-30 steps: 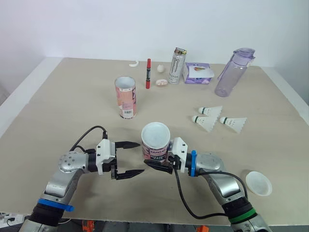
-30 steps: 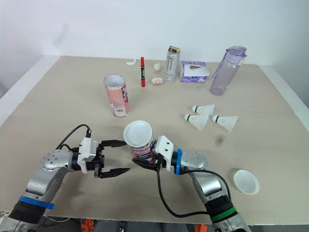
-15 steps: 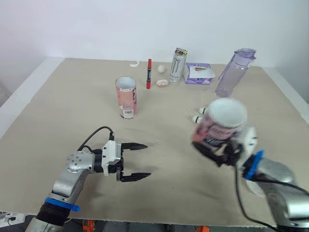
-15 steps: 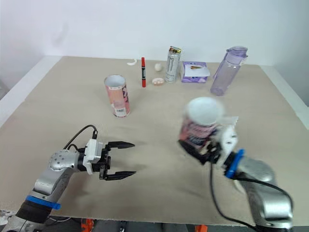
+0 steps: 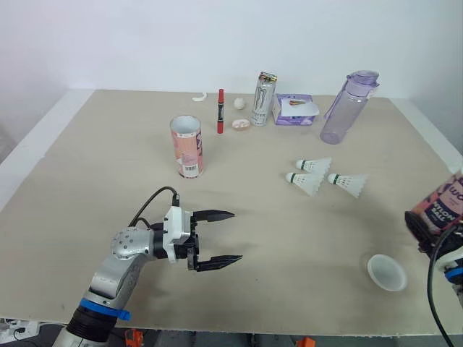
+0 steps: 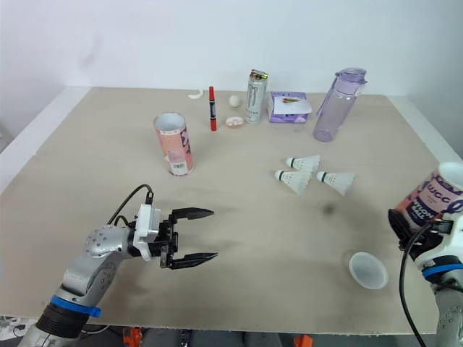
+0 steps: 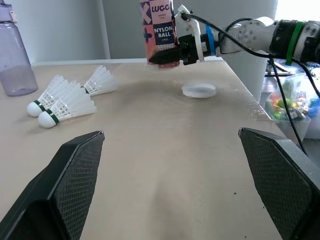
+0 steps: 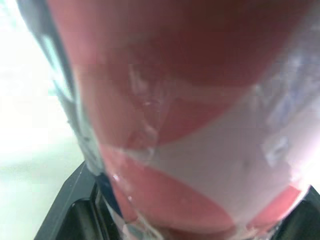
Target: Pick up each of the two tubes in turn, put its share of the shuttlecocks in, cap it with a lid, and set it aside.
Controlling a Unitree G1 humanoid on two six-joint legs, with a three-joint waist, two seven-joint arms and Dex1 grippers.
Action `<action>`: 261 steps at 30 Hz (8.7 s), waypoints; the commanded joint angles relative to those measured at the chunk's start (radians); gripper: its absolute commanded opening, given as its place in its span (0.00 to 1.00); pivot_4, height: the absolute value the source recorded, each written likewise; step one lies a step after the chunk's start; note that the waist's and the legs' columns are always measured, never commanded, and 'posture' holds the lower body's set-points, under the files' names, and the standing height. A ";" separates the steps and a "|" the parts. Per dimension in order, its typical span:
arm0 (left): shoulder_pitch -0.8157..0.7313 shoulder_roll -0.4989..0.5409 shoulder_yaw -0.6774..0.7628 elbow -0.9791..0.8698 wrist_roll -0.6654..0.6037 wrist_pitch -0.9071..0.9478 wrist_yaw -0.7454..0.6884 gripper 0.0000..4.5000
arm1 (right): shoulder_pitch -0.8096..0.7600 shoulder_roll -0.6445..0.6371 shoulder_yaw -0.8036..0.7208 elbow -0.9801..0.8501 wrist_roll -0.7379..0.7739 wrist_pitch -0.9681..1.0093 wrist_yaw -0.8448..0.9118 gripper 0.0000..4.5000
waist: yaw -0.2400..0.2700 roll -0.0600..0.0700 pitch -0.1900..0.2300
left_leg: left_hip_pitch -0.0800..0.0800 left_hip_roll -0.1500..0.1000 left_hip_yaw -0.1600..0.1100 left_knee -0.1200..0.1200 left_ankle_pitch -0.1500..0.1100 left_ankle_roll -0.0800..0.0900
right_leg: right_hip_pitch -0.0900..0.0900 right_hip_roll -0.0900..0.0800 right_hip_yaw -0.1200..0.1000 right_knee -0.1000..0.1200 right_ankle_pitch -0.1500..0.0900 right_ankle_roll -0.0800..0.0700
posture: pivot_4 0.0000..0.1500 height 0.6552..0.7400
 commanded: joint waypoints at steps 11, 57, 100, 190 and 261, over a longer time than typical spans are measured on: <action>0.005 0.016 0.001 -0.039 0.015 -0.022 0.012 1.00 | -0.223 -0.101 0.044 0.434 -0.084 -0.120 -0.039 0.67 | -0.009 0.001 0.000 | 0.000 -0.004 0.000 0.000 0.001 0.002 | 0.000 0.018 0.032 0.000 -0.002 0.003 | 1.00 1.00; 0.059 0.023 0.236 0.066 0.137 0.091 0.433 1.00 | -0.095 -0.089 0.571 -0.531 0.052 0.000 0.425 0.99 | -0.029 -0.005 0.004 | -0.001 -0.006 0.000 -0.001 0.001 0.002 | -0.001 0.040 0.070 0.001 -0.007 0.006 | 1.00 1.00; -0.598 -0.031 0.238 0.999 0.272 -0.129 0.400 1.00 | -0.325 0.009 0.740 -0.386 -0.087 -0.054 0.456 0.99 | -0.027 -0.007 0.004 | -0.004 -0.008 -0.004 -0.001 0.001 0.002 | -0.001 0.042 0.069 0.004 -0.005 0.011 | 1.00 1.00; -0.815 -0.089 0.298 1.382 0.351 -0.324 0.354 0.77 | -0.233 0.000 0.742 -0.507 -0.078 0.006 0.387 1.00 | -0.027 -0.008 0.005 | -0.005 -0.009 -0.006 0.001 0.001 0.002 | -0.001 0.042 0.068 0.007 -0.005 0.011 | 1.00 1.00; -0.493 0.261 -0.255 0.025 0.467 0.499 -0.137 0.77 | -0.298 0.069 0.543 -0.274 -0.024 0.251 0.025 1.00 | -0.032 -0.007 0.002 | 0.000 -0.007 -0.014 0.001 0.002 0.002 | 0.001 0.052 0.072 0.020 -0.018 -0.001 | 1.00 1.00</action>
